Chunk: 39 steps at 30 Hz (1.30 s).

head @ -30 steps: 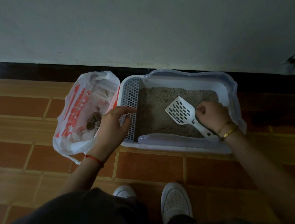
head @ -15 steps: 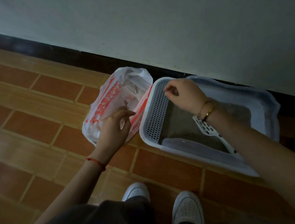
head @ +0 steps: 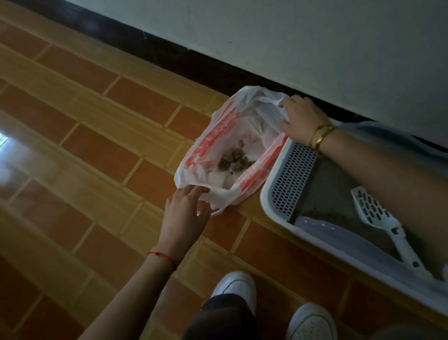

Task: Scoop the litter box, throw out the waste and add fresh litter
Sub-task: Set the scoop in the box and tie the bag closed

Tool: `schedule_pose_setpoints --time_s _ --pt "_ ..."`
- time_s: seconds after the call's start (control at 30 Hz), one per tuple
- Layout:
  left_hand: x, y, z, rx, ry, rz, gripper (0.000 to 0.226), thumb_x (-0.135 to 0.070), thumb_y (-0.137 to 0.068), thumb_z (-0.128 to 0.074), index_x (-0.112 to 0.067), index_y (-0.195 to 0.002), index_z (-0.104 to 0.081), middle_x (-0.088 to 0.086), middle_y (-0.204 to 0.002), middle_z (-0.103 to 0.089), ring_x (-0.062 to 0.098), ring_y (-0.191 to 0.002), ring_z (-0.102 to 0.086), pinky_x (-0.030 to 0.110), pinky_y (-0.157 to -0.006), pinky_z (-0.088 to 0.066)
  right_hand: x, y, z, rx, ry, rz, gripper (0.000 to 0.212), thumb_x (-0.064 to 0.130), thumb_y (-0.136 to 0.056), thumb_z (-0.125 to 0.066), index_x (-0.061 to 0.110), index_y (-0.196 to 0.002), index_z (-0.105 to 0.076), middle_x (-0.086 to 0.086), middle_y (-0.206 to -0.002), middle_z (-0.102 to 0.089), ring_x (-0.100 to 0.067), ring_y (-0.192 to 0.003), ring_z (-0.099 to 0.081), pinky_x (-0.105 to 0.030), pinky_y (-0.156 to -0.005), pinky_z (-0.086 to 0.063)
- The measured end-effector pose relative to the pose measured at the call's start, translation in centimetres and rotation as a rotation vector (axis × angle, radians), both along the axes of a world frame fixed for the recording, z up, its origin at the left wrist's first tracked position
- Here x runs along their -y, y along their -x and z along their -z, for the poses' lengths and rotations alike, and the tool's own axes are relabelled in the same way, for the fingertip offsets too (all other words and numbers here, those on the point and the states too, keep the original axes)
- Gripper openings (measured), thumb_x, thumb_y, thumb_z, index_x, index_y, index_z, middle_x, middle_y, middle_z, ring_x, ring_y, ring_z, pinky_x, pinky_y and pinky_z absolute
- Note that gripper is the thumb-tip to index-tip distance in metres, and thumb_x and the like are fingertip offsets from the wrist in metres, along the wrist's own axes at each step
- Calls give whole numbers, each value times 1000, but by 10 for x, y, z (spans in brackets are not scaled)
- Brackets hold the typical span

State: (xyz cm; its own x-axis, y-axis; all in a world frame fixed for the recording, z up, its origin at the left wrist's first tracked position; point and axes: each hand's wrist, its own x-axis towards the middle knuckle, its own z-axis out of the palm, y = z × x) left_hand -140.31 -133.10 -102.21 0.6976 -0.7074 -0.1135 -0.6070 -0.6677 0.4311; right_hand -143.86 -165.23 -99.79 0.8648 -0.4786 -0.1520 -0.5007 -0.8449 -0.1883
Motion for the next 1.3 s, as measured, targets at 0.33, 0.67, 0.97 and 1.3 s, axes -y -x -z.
schedule_pose_setpoints --time_s 0.33,0.67,0.97,1.3 --pt "-9 2 15 31 -99 6 61 -17 -78 -72 -19 -133 -44 2 -128 -47 19 -112 -53 30 -93 -41 0 -51 11 -182 135 -143 45 28 -92 -51 5 -130 -45 -20 -137 -39 -36 -120 -44 -44 -97 -40" --pt "-8 0 24 51 -171 32 23 -25 -86 -64 -25 -107 -56 -8 -106 -66 13 -100 -51 25 -80 -36 0 -44 17 -262 132 -68 42 30 -95 -45 3 -128 -51 -19 -138 -42 -36 -120 -47 -43 -98 -38" --pt "-8 -1 17 -14 -78 -31 15 -26 -88 -65 -24 -102 -62 -9 -97 -63 10 -91 -54 28 -84 -46 -1 -24 0 180 -114 4 17 13 -88 -61 8 -102 -52 -15 -103 -62 -31 -90 -62 -34 -68 -50" --pt "19 -41 -56 -8 370 -253 9 -27 -86 -61 -22 -94 -63 -9 -89 -61 17 -86 -56 32 -71 -48 -8 -8 -34 474 -242 68 19 25 -87 -63 10 -77 -61 -3 -70 -58 -15 -65 -53 -18 -56 -31"
